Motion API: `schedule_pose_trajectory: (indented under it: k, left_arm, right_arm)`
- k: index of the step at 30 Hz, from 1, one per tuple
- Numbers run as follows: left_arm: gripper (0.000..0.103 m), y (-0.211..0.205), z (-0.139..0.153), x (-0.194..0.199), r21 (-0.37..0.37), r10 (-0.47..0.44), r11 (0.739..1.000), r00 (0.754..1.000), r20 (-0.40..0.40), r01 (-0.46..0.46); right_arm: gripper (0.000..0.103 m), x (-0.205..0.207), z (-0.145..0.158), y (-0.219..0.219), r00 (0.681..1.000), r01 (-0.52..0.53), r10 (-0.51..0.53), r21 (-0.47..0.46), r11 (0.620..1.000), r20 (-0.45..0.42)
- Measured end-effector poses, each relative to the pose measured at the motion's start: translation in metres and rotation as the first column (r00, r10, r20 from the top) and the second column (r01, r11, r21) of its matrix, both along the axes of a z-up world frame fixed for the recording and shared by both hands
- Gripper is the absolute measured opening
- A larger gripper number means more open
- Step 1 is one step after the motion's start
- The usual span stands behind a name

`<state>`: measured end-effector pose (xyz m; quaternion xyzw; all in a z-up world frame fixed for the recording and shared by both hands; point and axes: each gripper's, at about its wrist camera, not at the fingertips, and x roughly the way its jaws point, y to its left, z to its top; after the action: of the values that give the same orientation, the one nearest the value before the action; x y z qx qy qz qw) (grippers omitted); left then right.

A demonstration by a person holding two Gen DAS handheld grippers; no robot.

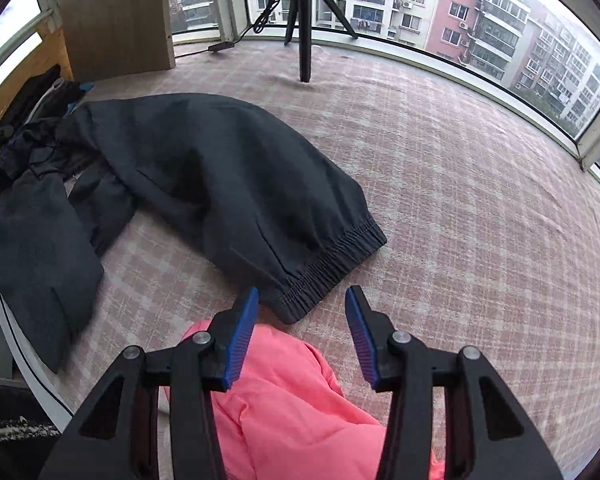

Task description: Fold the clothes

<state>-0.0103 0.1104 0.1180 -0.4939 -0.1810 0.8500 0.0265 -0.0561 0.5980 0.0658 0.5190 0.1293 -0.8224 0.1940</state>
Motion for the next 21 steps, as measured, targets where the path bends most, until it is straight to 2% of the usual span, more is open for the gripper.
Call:
schedule_pose_trajectory:
  k: [2, 6, 7, 8, 9, 10, 14, 17, 19, 21]
  left_arm:
    - [0.003, -0.001, -0.002, -0.007, -0.010, 0.004, 1.000, 1.000, 0.010, -0.004]
    - [0.003, -0.009, -0.008, -0.020, -0.015, 0.020, 1.000, 1.000, 0.022, -0.020]
    - [0.003, -0.012, -0.010, -0.023, -0.021, 0.027, 0.999, 0.999, 0.025, -0.026]
    - [0.003, -0.015, -0.011, -0.025, -0.027, 0.033, 0.999, 0.999, 0.028, -0.032]
    - [0.004, -0.018, -0.013, -0.025, -0.026, 0.039, 0.999, 0.999, 0.031, -0.038]
    - [0.003, -0.022, -0.015, -0.025, -0.024, 0.045, 0.999, 0.998, 0.034, -0.045]
    - [0.003, -0.032, -0.023, -0.027, -0.018, 0.054, 0.998, 0.998, 0.042, -0.053]
    - [0.003, -0.030, -0.026, -0.027, -0.004, 0.023, 1.000, 0.999, 0.030, -0.023]
    - [0.004, -0.025, -0.026, -0.026, -0.003, -0.011, 1.000, 1.000, 0.023, 0.011]
    - [0.009, -0.029, -0.022, -0.018, 0.010, -0.012, 1.000, 1.000, 0.001, 0.012]
  right_arm:
    - [0.053, 0.004, -0.016, -0.018, 0.997, -0.077, 0.077, 0.049, 0.996, 0.005]
    - [0.052, -0.011, -0.034, -0.031, 0.992, -0.122, 0.118, 0.118, 0.985, 0.044]
    - [0.044, -0.016, -0.038, -0.034, 0.991, -0.132, 0.125, 0.134, 0.982, 0.055]
    - [0.014, -0.022, -0.039, -0.033, 0.991, -0.125, 0.117, 0.139, 0.982, 0.063]
    - [0.003, -0.027, -0.036, -0.030, 0.992, -0.109, 0.101, 0.122, 0.986, 0.071]
    - [0.004, -0.032, -0.029, -0.026, 0.995, -0.088, 0.083, 0.100, 0.991, 0.058]
    - [0.003, -0.036, 0.048, 0.007, 0.996, 0.028, -0.034, -0.073, 0.997, -0.080]
    - [0.003, -0.022, 0.124, 0.029, 0.973, 0.057, -0.097, -0.189, 0.980, -0.211]
    - [0.004, -0.010, 0.171, 0.035, 0.947, 0.048, -0.113, -0.214, 0.976, -0.300]
    - [0.003, 0.000, 0.208, 0.034, 0.924, 0.042, -0.117, -0.208, 0.977, -0.365]
